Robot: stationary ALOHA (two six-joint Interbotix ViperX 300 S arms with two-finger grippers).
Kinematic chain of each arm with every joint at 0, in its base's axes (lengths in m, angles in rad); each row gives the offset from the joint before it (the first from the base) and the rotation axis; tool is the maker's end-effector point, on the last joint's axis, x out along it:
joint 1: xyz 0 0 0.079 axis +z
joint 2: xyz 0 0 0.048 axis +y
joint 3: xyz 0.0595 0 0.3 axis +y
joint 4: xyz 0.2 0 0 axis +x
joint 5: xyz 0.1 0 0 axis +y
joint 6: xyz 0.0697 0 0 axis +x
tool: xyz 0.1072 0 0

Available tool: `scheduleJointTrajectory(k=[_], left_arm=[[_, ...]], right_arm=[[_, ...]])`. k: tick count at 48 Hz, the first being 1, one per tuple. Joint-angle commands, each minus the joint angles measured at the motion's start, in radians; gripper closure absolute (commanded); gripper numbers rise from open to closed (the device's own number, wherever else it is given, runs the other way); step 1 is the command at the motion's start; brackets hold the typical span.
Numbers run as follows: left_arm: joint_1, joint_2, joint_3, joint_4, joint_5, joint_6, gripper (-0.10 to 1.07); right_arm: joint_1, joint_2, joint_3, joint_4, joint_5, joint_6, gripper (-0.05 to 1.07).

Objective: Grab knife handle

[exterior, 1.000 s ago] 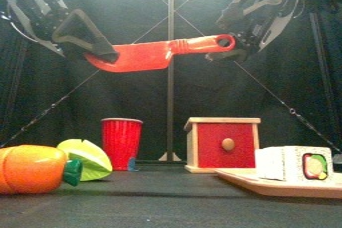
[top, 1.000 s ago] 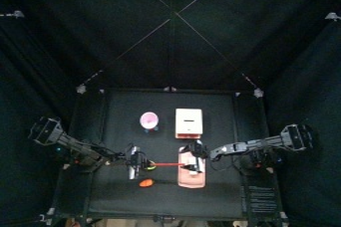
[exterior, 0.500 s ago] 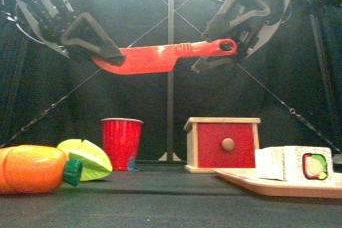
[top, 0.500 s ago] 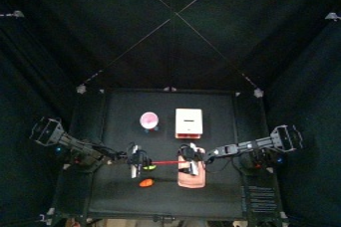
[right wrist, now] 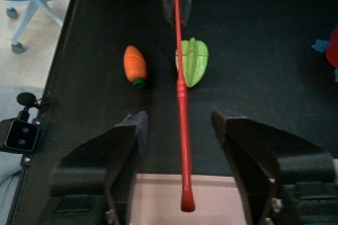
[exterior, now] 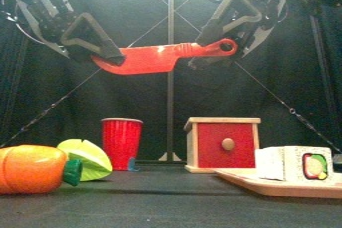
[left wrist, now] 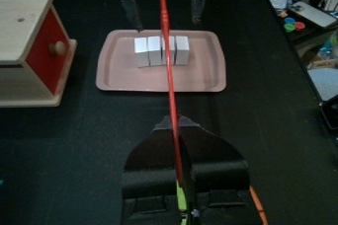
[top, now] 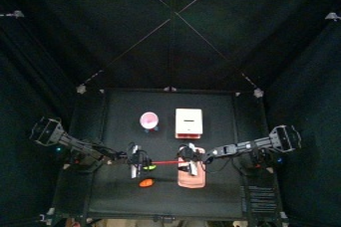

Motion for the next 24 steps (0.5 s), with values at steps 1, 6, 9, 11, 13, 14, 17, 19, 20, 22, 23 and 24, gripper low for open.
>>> scheduleJointTrajectory(k=[1, 6, 9, 11, 13, 14, 17, 19, 20, 22, 23, 24], left_arm=[[0.003, -0.002, -0.026, 0.003, -0.009, -0.002, 0.81], [0.003, -0.002, -0.025, 0.003, -0.009, -0.002, 0.81], [0.003, -0.002, -0.025, 0.003, -0.009, -0.002, 0.81], [0.003, -0.002, -0.025, 0.003, -0.009, -0.002, 0.81], [0.003, -0.002, -0.026, 0.003, -0.011, -0.002, 0.81], [0.003, -0.002, -0.026, 0.003, -0.012, -0.002, 0.81], [0.003, -0.002, -0.026, 0.003, -0.015, -0.002, 0.81], [0.003, -0.002, -0.025, 0.003, -0.017, -0.002, 0.80], [0.003, -0.003, -0.026, 0.003, -0.017, -0.002, 0.80], [0.005, -0.005, -0.026, 0.003, -0.020, -0.002, 0.79], [0.005, -0.006, -0.026, 0.003, -0.021, -0.003, 0.78], [0.005, -0.008, -0.026, 0.002, -0.026, -0.003, 0.77]], right_arm=[[-0.002, -0.012, -0.020, 0.002, -0.003, 0.000, 0.24], [-0.003, -0.012, -0.017, 0.008, -0.003, 0.000, 0.37], [-0.003, -0.012, -0.018, 0.009, -0.003, 0.000, 0.44], [-0.003, -0.012, -0.020, 0.011, -0.003, 0.000, 0.47], [-0.003, -0.014, -0.020, 0.011, -0.003, 0.000, 0.51], [-0.003, -0.014, -0.020, 0.011, -0.002, 0.000, 0.52], [-0.003, -0.015, -0.017, 0.011, -0.003, 0.000, 0.58], [-0.003, -0.017, -0.017, 0.011, -0.003, 0.000, 0.60], [-0.003, -0.017, -0.015, 0.011, -0.003, 0.000, 0.61], [-0.005, -0.020, -0.015, 0.011, -0.003, 0.000, 0.62], [-0.003, -0.020, -0.015, 0.011, -0.003, 0.000, 0.63], [-0.005, -0.021, -0.015, 0.011, -0.003, 0.002, 0.63]])
